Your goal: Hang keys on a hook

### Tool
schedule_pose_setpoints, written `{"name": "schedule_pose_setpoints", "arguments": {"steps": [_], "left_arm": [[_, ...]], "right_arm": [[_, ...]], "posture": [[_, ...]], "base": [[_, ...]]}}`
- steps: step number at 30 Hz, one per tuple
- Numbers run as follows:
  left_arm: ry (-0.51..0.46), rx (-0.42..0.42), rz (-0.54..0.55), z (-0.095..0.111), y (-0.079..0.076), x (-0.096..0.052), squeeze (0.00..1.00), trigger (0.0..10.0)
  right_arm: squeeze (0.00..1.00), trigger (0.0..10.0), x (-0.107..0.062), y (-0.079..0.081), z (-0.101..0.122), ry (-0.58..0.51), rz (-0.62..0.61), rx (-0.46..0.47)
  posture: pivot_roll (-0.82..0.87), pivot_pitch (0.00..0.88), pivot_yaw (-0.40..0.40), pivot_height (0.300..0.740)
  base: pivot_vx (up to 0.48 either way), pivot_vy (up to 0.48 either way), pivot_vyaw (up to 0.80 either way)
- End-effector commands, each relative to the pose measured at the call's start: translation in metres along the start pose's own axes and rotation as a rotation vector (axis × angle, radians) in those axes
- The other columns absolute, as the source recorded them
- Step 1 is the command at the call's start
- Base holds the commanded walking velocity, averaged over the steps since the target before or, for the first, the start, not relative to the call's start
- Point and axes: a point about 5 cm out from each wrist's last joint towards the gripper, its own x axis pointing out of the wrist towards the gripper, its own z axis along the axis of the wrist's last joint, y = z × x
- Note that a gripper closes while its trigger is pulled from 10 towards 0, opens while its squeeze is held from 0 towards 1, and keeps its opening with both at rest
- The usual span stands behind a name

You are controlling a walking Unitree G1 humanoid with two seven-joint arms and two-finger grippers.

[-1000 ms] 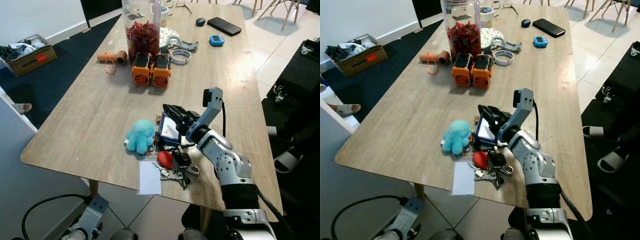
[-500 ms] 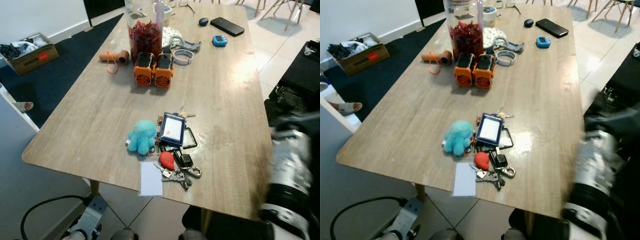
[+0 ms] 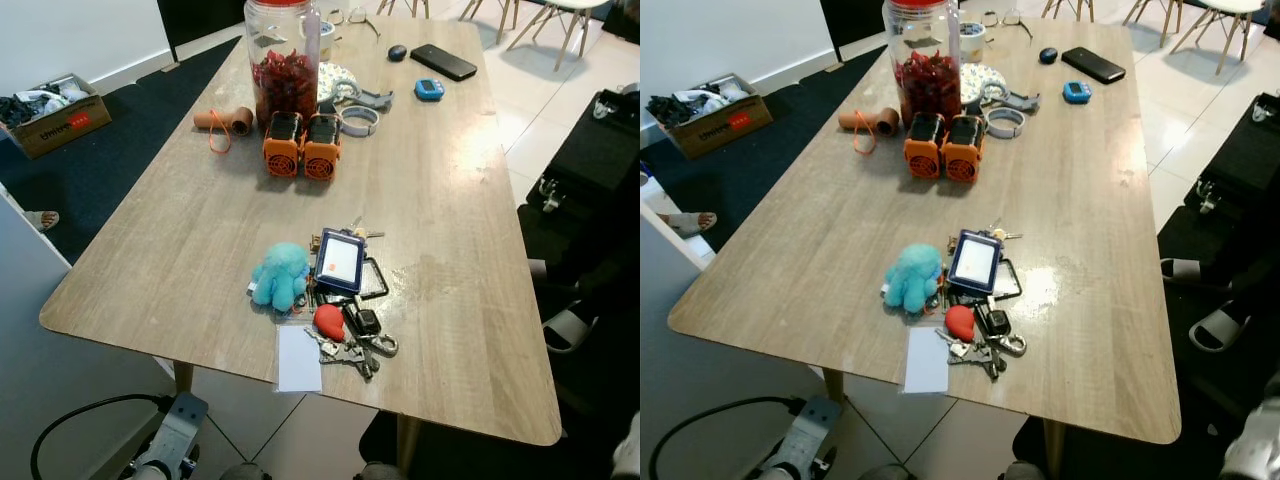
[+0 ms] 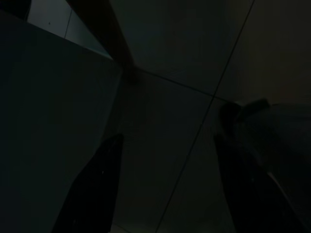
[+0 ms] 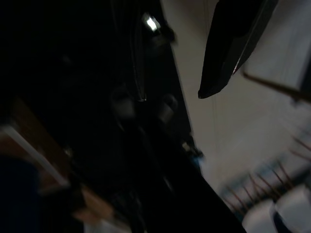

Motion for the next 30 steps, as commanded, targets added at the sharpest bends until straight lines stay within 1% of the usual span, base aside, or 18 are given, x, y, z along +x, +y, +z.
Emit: {"name": "schedule_pose_setpoints", "arguments": {"steps": [1,2,3,6,9,10,11,12,14,15,16,17,18,21,23,25,27,30], "left_arm": [[0.015,-0.024,-0.007,-0.006,-0.006,-0.002,0.06,10.0],[0.015,-0.024,-0.007,-0.006,-0.006,-0.002,0.06,10.0],[0.016,-0.026,-0.006,-0.006,-0.006,-0.002,0.06,10.0],[0.018,-0.032,-0.004,-0.007,-0.006,-0.002,0.06,10.0],[0.024,-0.034,-0.007,-0.007,-0.005,-0.002,0.06,10.0],[0.024,-0.034,-0.007,-0.007,-0.005,-0.002,0.06,10.0],[0.027,-0.032,-0.01,-0.008,-0.005,-0.002,0.06,10.0],[0.027,-0.032,-0.01,-0.008,-0.005,-0.002,0.06,10.0],[0.028,-0.033,-0.014,-0.008,-0.004,-0.002,0.06,10.0],[0.028,-0.033,-0.014,-0.008,-0.004,-0.002,0.06,10.0],[0.027,-0.033,-0.019,-0.008,-0.004,-0.002,0.05,10.0],[0.025,-0.033,-0.021,-0.008,-0.004,-0.002,0.05,10.0],[0.025,-0.033,-0.021,-0.008,-0.004,-0.002,0.05,10.0],[0.01,-0.04,-0.036,-0.006,-0.004,-0.002,0.05,10.0],[-0.003,-0.047,-0.046,-0.006,-0.004,-0.003,0.05,10.0],[-0.014,-0.055,-0.054,-0.005,-0.004,-0.003,0.05,10.0],[-0.024,-0.08,-0.063,-0.004,-0.005,-0.003,0.04,10.0],[-0.028,-0.091,-0.068,-0.004,-0.005,-0.003,0.04,10.0]], "right_arm": [[0.0,10.0,-0.011,-0.012,-0.026,0.098,-0.004,-0.065],[0.0,10.0,-0.011,-0.012,-0.026,0.098,-0.004,-0.065],[0.0,10.0,-0.016,-0.016,-0.036,0.143,0.004,-0.106],[0.0,10.0,-0.032,-0.027,-0.067,0.292,0.063,-0.262],[0.0,10.0,-0.057,-0.036,-0.102,0.485,0.146,-0.418],[0.0,10.0,-0.057,-0.036,-0.102,0.485,0.146,-0.418],[0.0,10.0,-0.068,-0.038,-0.115,0.562,0.177,-0.467],[0.0,10.0,-0.068,-0.038,-0.115,0.562,0.177,-0.467],[0.0,10.0,-0.092,-0.042,-0.137,0.691,0.241,-0.555],[0.0,10.0,-0.092,-0.042,-0.137,0.691,0.241,-0.555],[0.0,10.0,-0.106,-0.043,-0.149,0.759,0.27,-0.594],[0.0,10.0,-0.114,-0.043,-0.156,0.799,0.287,-0.618],[0.0,10.0,-0.114,-0.043,-0.156,0.799,0.287,-0.618],[0.0,10.0,-0.139,-0.047,-0.174,0.931,0.334,-0.671],[0.0,10.0,-0.147,-0.05,-0.178,0.957,0.332,-0.7],[0.0,10.0,-0.149,-0.05,-0.179,0.96,0.332,-0.715],[0.0,10.0,-0.152,-0.05,-0.181,0.966,0.339,-0.737],[0.0,10.0,-0.152,-0.05,-0.181,0.967,0.339,-0.741]], "posture": [[0.07,0.071,-0.009,0.74],[0.07,0.071,-0.009,0.74],[0.07,0.071,-0.009,0.74],[0.07,0.074,-0.012,0.74],[0.06,0.077,-0.009,0.74],[0.06,0.077,-0.009,0.74],[0.06,0.076,-0.009,0.74],[0.06,0.076,-0.009,0.74],[0.07,0.077,-0.009,0.74],[0.07,0.077,-0.009,0.74],[0.06,0.077,-0.009,0.74],[0.06,0.077,-0.009,0.74],[0.06,0.077,-0.009,0.74],[0.06,0.077,-0.008,0.74],[0.07,0.078,-0.006,0.74],[0.07,0.078,-0.006,0.74],[0.07,0.078,-0.006,0.74],[0.06,0.08,-0.005,0.74]], "base": [[0.0,0.0,0.0],[0.0,0.0,0.0],[0.0,0.0,0.0],[0.0,0.0,0.0],[0.0,0.0,0.0],[0.0,0.0,0.0],[0.0,0.0,0.0],[0.0,0.0,0.0],[0.0,0.0,0.0],[0.0,0.0,0.0],[0.0,0.0,0.0],[0.0,0.0,0.0],[0.0,0.0,0.0],[0.0,0.0,0.0],[0.0,0.0,0.0],[0.0,0.0,0.0],[0.0,0.0,0.0],[0.0,0.0,0.0]]}}
